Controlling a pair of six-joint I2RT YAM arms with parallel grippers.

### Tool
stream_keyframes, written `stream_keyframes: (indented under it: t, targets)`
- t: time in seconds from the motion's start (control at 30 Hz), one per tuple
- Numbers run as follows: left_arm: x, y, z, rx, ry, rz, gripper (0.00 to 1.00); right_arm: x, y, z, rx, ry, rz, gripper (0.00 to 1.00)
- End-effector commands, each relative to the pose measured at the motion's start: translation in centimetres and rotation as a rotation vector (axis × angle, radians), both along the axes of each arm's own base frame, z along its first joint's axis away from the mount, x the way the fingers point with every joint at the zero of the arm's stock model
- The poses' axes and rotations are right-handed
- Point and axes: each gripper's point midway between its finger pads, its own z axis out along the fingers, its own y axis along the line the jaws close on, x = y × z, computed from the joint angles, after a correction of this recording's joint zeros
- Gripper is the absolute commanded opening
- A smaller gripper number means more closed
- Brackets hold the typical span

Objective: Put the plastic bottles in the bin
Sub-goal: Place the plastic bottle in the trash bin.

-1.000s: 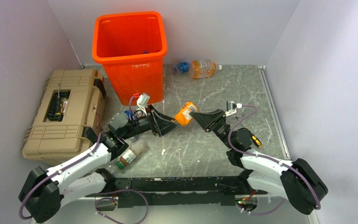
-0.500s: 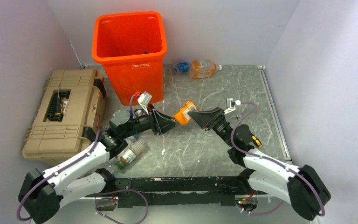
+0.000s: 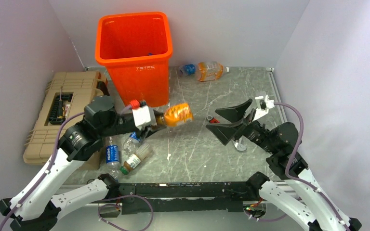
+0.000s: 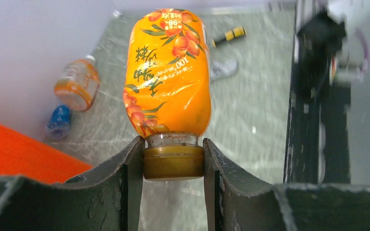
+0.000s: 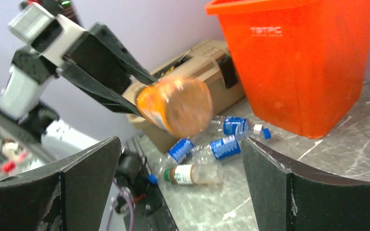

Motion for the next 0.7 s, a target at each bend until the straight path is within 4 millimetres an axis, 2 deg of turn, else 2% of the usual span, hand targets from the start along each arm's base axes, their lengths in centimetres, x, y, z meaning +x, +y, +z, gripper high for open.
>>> stream_keyframes:
  t: [0.0,0.07,0.17,0.3,0.5,0.67]
  targets:
    - [-3.2,1.6,-8.4,0.372,-0.196,-0.323,0.0,-3.0,1.1,-2.0,-0.234,-0.048,0.185,1.0]
    - [-3.1,1.8,-9.4,0.421,-0.229,-0.353,0.0,-3.8,1.6,-1.7,-0.251,-0.047,0.246,1.0]
    - [-3.2,1.5,-10.0,0.45,-0.258,-0.416,0.0,-4.2,2.5,-2.6,-0.271,0.004,0.331,1.0]
    - [-3.1,0.7,-9.3,0.451,-0.318,-0.477,0.0,-3.1,4.4,-5.2,-0.316,0.141,0.4,1.0]
    - [-3.1,-0.4,-8.1,0.447,-0.387,-0.534,0.0,-1.7,6.7,-7.0,-0.35,0.193,0.417,0.99]
    - [-3.4,-0.9,-8.1,0.465,-0.399,-0.573,0.0,-2.5,9.0,-8.0,-0.368,0.197,0.494,1.0]
